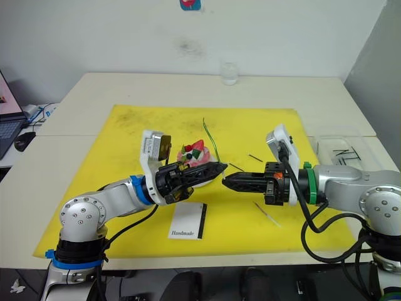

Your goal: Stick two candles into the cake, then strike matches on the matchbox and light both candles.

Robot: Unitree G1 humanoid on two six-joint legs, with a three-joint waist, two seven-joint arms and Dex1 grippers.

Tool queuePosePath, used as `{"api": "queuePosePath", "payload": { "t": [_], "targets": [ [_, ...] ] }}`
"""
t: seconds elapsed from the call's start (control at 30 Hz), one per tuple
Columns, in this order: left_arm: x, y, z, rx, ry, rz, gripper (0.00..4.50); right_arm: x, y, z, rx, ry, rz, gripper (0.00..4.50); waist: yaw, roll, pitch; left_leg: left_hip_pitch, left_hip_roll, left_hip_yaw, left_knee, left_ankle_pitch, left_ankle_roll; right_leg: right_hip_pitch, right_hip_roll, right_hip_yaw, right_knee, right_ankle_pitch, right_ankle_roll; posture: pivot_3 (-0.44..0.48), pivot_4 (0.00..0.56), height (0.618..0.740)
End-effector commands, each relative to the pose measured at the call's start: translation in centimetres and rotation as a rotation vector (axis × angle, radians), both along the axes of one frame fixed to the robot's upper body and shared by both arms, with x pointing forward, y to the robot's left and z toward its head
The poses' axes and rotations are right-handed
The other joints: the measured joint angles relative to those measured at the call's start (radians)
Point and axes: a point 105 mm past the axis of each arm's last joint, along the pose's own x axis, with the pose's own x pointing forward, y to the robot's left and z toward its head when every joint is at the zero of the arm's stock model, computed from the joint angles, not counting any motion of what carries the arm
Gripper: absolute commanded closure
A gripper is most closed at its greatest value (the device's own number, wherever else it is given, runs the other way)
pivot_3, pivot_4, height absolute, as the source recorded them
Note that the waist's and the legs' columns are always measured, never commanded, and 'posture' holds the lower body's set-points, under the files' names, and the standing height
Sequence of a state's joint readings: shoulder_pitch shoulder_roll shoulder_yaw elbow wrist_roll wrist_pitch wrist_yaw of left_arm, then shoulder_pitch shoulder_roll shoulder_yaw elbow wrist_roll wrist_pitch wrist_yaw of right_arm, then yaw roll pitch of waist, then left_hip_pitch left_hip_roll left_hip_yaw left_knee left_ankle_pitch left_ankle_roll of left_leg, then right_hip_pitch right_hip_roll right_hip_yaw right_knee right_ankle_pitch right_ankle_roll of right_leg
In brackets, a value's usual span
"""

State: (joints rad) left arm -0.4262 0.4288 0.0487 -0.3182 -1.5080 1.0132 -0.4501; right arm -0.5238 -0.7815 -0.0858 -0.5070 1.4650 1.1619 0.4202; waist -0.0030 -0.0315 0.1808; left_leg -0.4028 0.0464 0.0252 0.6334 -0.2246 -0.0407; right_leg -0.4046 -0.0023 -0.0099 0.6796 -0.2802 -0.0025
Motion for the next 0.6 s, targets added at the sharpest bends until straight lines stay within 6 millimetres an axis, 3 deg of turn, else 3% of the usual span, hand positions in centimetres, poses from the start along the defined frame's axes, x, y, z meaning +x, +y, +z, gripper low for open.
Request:
{"api": "queuePosePath", "payload": {
  "t": [0.03, 0.2, 0.33, 0.5, 0.6],
  "targets": [
    [-0.6, -0.3, 1.1, -0.026, -0.060, -0.020, 4.50, 0.1, 0.1, 1.1, 0.022, -0.060, -0.007, 3.86, 0.000, 0.000, 0.000, 0.000, 0.000, 0.000, 0.000, 0.000, 0.000, 0.000, 0.000, 0.000, 0.000, 0.000, 0.000, 0.000, 0.150, 0.735],
    [0.5, 0.9, 2.5, -0.010, -0.156, 0.097, 4.50, 0.3, -0.3, 1.3, -0.005, -0.085, -0.026, 2.19, 0.000, 0.000, 0.000, 0.000, 0.000, 0.000, 0.000, 0.000, 0.000, 0.000, 0.000, 0.000, 0.000, 0.000, 0.000, 0.000, 0.150, 0.735],
    [1.8, 3.7, 4.4, 0.096, -0.324, 0.277, 4.50, 1.1, -0.7, 1.4, -0.104, -0.209, -0.077, 0.91, -0.001, -0.001, 0.001, 0.000, 0.000, 0.000, -0.001, 0.000, 0.000, -0.001, 0.000, 0.000, 0.000, 0.000, 0.000, 0.000, 0.150, 0.735],
    [4.2, 8.4, 5.8, 0.268, -0.478, 0.501, 4.50, 1.7, 0.2, 1.9, -0.170, -0.360, -0.065, 0.91, -0.003, -0.001, 0.001, 0.001, 0.001, 0.000, -0.004, 0.000, 0.000, -0.002, 0.001, 0.000, -0.001, 0.000, -0.001, 0.000, 0.150, 0.735],
    [5.7, 10.3, 5.6, 0.365, -0.561, 0.591, 4.50, 2.6, 1.2, 1.9, -0.175, -0.409, -0.068, 0.91, -0.002, -0.001, 0.001, 0.001, 0.001, 0.001, -0.004, 0.000, 0.000, -0.002, 0.001, 0.000, -0.002, -0.001, -0.001, 0.000, 0.150, 0.735]
  ]
}}
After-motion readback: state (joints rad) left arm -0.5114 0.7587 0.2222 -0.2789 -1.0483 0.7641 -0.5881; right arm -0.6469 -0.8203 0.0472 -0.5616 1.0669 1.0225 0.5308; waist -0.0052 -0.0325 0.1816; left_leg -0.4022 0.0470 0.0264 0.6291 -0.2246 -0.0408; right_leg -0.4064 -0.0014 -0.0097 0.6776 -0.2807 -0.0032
